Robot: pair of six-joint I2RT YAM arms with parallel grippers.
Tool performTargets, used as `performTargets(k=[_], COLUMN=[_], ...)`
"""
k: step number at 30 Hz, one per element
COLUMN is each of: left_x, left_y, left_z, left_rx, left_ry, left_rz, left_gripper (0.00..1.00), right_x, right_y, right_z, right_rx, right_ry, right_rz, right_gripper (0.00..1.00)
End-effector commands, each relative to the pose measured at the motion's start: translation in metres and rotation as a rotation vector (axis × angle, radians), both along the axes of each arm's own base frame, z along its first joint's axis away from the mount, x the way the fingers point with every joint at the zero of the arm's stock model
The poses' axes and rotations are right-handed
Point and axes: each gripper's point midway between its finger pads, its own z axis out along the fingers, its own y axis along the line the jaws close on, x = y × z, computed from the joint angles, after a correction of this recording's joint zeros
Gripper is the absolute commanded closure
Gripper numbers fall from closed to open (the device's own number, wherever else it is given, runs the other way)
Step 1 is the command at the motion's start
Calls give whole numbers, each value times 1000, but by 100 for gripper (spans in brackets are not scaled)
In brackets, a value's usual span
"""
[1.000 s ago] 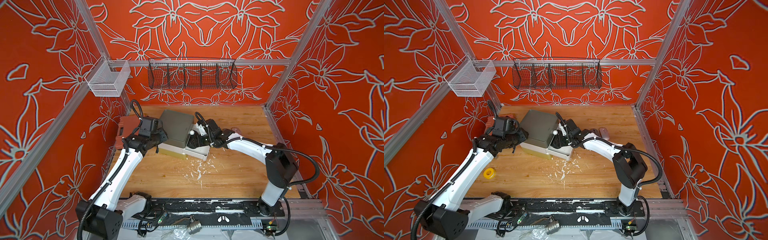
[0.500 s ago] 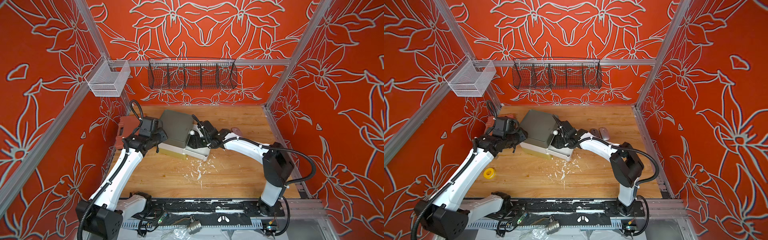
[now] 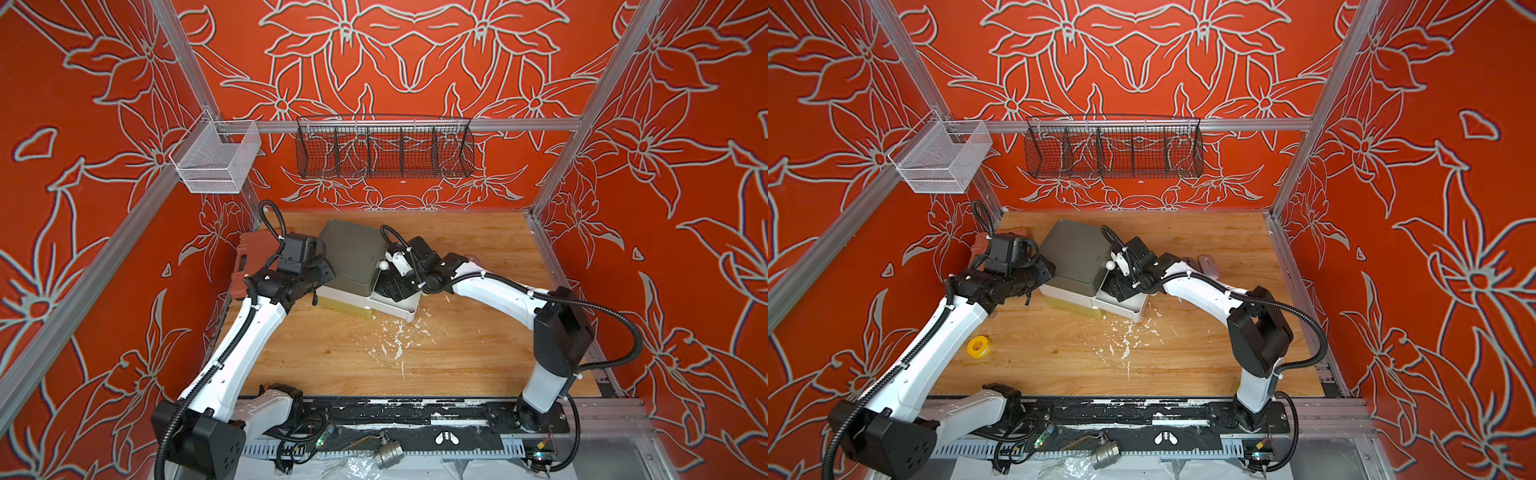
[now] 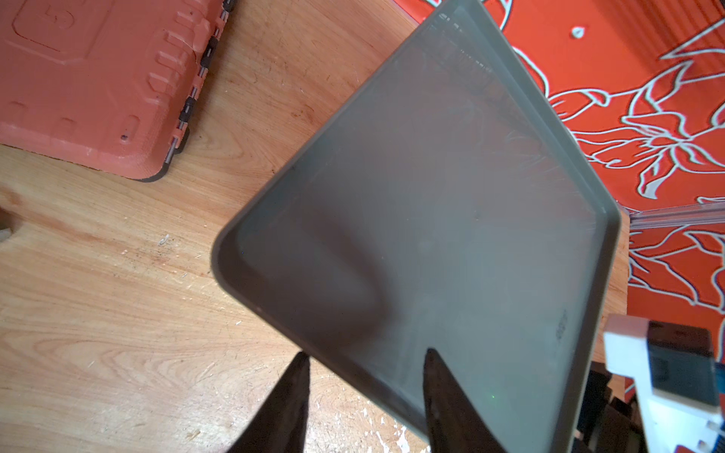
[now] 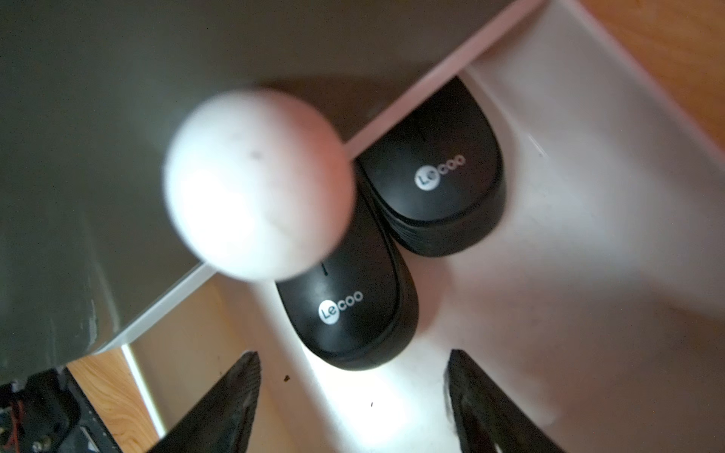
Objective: Take the mice out of the drawer
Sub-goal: Pick up the mouse from the drawer.
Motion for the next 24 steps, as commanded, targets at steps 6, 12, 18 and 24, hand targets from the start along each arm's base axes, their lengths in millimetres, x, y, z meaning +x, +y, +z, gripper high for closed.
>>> performTargets(k=[6, 12, 18, 24], left_x=[4, 5, 5, 7], left_y=[-3, -2, 5, 6], left_z=[7, 7, 9, 8], left_rx=[-28, -25, -11, -15], left_ry=[-29, -30, -39, -41], left_rz=[-3, 6, 47, 54], left_gripper=[55, 55, 55, 55], right_x=[9, 9, -6, 3], right_y=[22, 30, 37, 33], right_z=[-6, -11, -8, -10], right_rx=[65, 108, 177, 146], right_ry=[-78, -108, -156, -221], right_rz=[203, 263, 379, 368], right_gripper=[17, 16, 24, 31])
